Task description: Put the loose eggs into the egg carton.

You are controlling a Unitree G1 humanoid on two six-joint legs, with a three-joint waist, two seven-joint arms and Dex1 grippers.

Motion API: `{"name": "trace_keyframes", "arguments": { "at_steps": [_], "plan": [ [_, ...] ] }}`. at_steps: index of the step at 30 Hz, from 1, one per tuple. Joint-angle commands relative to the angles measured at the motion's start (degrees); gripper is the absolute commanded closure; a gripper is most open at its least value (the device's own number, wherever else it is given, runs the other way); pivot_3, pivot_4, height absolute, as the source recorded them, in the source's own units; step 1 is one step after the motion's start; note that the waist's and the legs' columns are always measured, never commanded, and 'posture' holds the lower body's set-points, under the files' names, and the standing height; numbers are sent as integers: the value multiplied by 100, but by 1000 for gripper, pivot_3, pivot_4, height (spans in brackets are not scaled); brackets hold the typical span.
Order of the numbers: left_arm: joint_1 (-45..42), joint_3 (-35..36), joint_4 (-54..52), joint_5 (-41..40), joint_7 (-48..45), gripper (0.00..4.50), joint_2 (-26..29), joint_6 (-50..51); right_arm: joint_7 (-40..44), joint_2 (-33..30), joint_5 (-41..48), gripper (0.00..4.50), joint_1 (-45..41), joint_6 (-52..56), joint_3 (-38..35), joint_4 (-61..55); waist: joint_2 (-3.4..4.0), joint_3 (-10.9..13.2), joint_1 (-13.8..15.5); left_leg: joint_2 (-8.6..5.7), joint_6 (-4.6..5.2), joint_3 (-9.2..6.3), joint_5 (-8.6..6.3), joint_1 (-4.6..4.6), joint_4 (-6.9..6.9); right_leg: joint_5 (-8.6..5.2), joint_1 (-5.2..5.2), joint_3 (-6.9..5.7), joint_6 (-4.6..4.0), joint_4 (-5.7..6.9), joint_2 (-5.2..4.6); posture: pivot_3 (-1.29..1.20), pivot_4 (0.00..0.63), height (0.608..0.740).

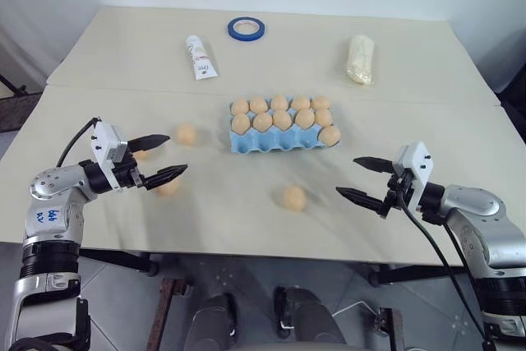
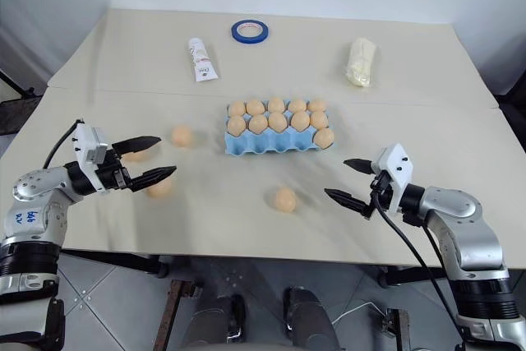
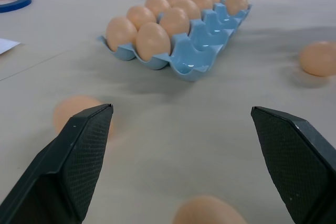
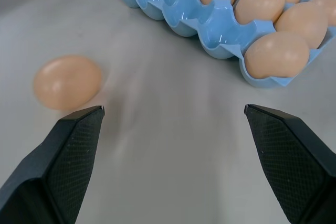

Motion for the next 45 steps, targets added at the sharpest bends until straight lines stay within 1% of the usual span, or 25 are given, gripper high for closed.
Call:
{"name": "trace_keyframes", "arguments": {
  "at_steps": [1,7,11,17,19,22,24,26,28,30,33,36,41,45],
  "plan": [
    [-136,27,-12,-8,-2,15,7,-47,-69,36,20,0,-22,-144,-67,-178,0,0,1,0,0,-1,0,0,4,0,0,0,0,1,-1,0,150,740],
    [-244,4,-60,24,220,15,4,176,-170,43,33,0,-15,-105,-86,-305,0,0,0,0,1,-1,-1,-1,16,0,1,1,0,11,-2,0,150,740],
    [-244,11,-200,-116,81,15,44,422,-267,60,56,0,19,-45,-75,-460,0,0,-2,0,1,-2,-1,-1,16,0,1,0,0,12,-2,0,150,740],
    [-356,-2,-147,-45,-13,15,57,418,-519,24,17,0,119,120,-120,-751,0,0,6,1,1,-4,-1,-3,19,0,1,-2,0,12,-2,0,150,740],
    [-390,-26,-136,-33,-105,15,58,372,-697,-46,42,0,161,351,-205,-963,0,0,7,0,1,-5,-1,-3,20,0,2,-1,0,12,-3,0,150,740],
    [-411,-66,-143,-43,-332,15,50,241,-1113,-66,236,0,182,970,-400,-1373,0,0,-2,0,1,-4,-1,-3,18,0,1,-1,0,12,-3,0,150,740],
    [-400,-101,-206,-100,-491,15,15,201,-1489,22,348,0,193,1403,-495,-1708,0,0,-1,1,1,-5,-1,-3,18,0,0,-1,-1,12,-3,0,150,740],
    [-388,-174,-294,-133,-646,15,-19,196,-1910,190,639,0,215,2039,-529,-2145,0,0,-1,2,1,-7,-1,-3,18,-1,0,-2,-2,13,-3,0,150,740],
    [-410,-217,-326,-145,-755,15,-77,153,-2269,432,738,0,259,2263,-430,-2550,0,0,-1,2,0,-12,-1,-4,18,-2,0,-4,-4,13,-3,0,150,740],
    [-414,-224,-330,-143,-786,15,-160,89,-2526,653,628,0,285,2303,-218,-2704,0,0,-2,3,-1,-14,-1,-5,18,-3,0,-5,-6,13,-3,0,150,740],
    [-358,-278,-312,-36,-819,15,-255,-140,-2778,856,361,0,275,2241,120,-2608,0,0,-1,1,0,-13,-1,-8,19,-3,1,-5,-5,12,-5,0,150,740],
    [-287,-326,-306,-57,-836,15,-401,-296,-2977,1124,100,0,75,2161,593,-2344,-1,-1,-6,-1,3,-13,-2,-10,21,-2,0,-5,-4,10,-6,0,150,740],
    [-259,-416,-353,-65,-920,15,-501,-464,-3099,1304,-265,0,-57,2271,1201,-2155,-1,-1,-2,0,3,-14,-2,-11,20,-2,-2,-9,-4,13,-2,0,150,740],
    [-308,-434,-350,-61,-920,15,-528,-468,-3009,1318,-293,0,-61,2319,1389,-2189,-1,-1,-5,0,3,-16,-2,-15,21,-2,-2,-11,-3,10,-3,0,150,740]
  ]
}}
